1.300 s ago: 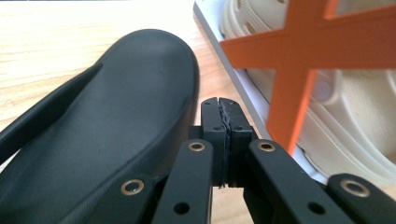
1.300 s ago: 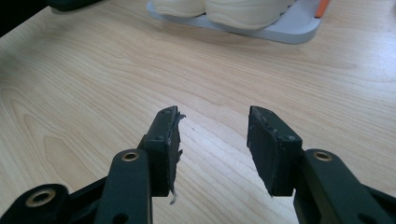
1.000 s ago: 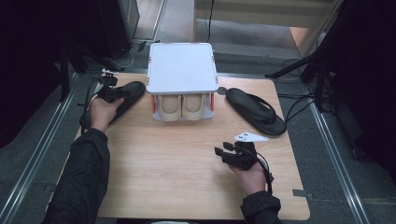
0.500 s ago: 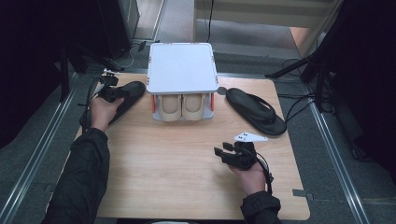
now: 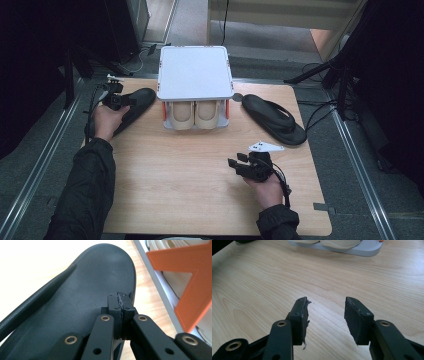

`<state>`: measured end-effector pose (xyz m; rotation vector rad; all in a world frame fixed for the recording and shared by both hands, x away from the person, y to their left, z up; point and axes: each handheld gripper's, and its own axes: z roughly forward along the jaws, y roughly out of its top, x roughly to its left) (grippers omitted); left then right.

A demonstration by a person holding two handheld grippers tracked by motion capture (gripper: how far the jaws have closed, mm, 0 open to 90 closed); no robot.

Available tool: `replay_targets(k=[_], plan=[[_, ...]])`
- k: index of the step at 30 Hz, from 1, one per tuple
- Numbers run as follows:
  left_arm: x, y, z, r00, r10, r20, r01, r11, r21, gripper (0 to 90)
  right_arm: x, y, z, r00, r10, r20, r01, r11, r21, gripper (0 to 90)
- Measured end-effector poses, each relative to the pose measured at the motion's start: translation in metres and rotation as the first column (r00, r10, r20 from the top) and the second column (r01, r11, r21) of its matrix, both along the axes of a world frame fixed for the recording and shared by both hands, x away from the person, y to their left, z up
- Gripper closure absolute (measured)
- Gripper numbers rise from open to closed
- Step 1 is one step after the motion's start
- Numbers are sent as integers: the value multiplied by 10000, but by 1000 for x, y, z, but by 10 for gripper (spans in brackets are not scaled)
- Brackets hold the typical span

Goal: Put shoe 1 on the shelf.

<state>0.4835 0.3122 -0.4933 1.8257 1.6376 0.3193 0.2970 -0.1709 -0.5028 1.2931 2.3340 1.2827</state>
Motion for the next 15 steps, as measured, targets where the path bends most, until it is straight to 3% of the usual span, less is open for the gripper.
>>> replay_targets(k=[6,15], plan=[[-15,-4,1,9990,-410,-153,410,9992,31,900,2,-1,1,10000,-75,55,75,10000,16,540],[-52,-13,3,9950,-942,-342,945,9955,78,900,7,2,3,9999,134,57,-135,9999,55,541]])
